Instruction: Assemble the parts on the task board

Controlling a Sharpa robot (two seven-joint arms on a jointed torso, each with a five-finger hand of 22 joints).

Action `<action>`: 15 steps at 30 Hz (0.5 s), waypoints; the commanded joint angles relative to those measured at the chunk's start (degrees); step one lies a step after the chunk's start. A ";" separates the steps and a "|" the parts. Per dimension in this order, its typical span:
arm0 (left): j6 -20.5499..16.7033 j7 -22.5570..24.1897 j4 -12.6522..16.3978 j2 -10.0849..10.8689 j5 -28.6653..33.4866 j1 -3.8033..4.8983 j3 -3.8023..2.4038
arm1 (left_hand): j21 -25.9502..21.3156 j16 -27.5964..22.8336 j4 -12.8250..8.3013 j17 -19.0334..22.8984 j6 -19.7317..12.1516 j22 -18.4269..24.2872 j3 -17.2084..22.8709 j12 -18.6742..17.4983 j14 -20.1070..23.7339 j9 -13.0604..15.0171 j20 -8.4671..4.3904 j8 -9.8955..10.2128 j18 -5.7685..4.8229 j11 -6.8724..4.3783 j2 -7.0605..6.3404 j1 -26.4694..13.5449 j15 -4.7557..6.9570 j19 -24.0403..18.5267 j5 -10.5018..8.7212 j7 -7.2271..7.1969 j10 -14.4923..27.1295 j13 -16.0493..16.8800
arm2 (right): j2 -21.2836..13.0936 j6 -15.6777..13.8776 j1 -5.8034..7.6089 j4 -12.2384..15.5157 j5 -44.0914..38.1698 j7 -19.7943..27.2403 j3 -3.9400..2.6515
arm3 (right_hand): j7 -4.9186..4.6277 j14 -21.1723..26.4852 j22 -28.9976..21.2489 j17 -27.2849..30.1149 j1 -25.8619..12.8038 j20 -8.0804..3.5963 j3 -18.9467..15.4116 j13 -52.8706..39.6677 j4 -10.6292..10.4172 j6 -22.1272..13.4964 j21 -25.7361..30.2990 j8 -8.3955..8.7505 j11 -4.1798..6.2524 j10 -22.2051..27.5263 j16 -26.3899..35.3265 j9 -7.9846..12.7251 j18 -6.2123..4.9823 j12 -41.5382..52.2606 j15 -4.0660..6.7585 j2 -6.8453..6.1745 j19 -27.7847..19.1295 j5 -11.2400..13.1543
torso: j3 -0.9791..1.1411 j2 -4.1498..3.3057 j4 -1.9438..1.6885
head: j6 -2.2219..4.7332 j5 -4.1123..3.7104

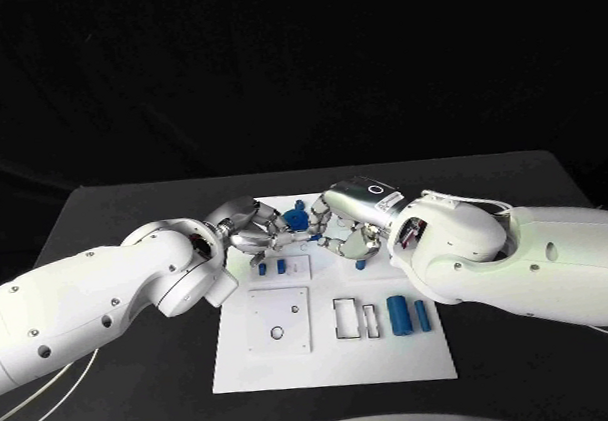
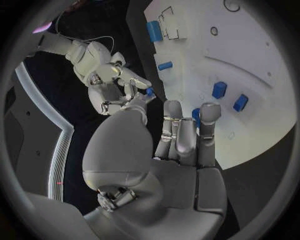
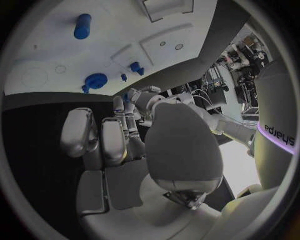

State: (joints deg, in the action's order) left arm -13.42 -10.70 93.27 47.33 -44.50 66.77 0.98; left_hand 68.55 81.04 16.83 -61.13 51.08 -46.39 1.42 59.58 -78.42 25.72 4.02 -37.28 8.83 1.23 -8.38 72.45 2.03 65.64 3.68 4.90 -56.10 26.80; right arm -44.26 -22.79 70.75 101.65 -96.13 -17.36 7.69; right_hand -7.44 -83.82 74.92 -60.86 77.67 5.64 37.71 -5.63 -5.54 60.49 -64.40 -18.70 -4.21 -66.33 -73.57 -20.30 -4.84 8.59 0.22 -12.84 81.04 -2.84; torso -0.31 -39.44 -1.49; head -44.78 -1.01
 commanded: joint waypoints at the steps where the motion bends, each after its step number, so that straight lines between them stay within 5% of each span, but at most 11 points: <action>1: 1.54 0.01 0.23 -0.16 -0.20 0.00 -0.02 | 0.28 0.26 0.06 -0.18 -0.31 -0.08 -0.40 0.36 -0.59 0.05 0.06 -0.43 -0.49 0.00 0.29 0.49 0.04 0.45 -0.36 0.06 0.26 0.08 | 0.12 0.35 0.01 -0.06 -0.34 -0.20 -0.03 | 0.04 -0.33 5.64 -0.07 -0.23 -0.17 -0.13 0.06 0.25 0.49 -0.26 -0.23 -0.08 -0.45 -0.21 -0.04 0.00 -0.18 0.17 -0.18 0.43 -0.19 | 0.02 -0.02 -0.02 | -0.02 -0.04; 15: 2.05 -0.63 0.09 -0.13 -0.53 0.00 -0.03 | 0.70 0.56 -0.04 -0.78 -0.68 -0.66 -1.36 0.65 -0.71 -0.13 0.06 -1.07 -0.54 -0.09 2.06 3.52 0.09 0.43 -0.04 -0.02 0.51 0.42 | -0.27 -0.90 0.02 0.56 -0.63 -0.16 -0.03 | 0.07 -0.34 5.63 -0.09 -0.31 -0.19 -0.14 0.19 0.27 0.46 -0.16 -0.23 -0.07 -0.55 -0.24 -0.17 -0.02 -0.35 0.18 -0.17 0.42 -0.18 | 0.07 -0.02 0.02 | -0.15 0.14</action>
State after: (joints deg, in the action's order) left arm -12.39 -11.10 93.28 47.29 -44.79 66.77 0.97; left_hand 68.95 81.25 16.76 -61.90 50.67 -46.97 0.39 59.87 -78.83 25.66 4.02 -38.18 8.82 1.13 -6.18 75.41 2.03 65.64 3.68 4.91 -56.01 27.15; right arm -44.50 -23.11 70.75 102.03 -96.14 -17.36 7.69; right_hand -7.45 -83.82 74.91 -60.85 77.67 5.42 37.71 -5.49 -5.54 60.48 -64.40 -18.54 -4.40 -66.53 -73.57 -20.42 -4.83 8.59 0.22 -12.84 81.25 -2.83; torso -0.27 -39.46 -1.49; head -44.89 -0.87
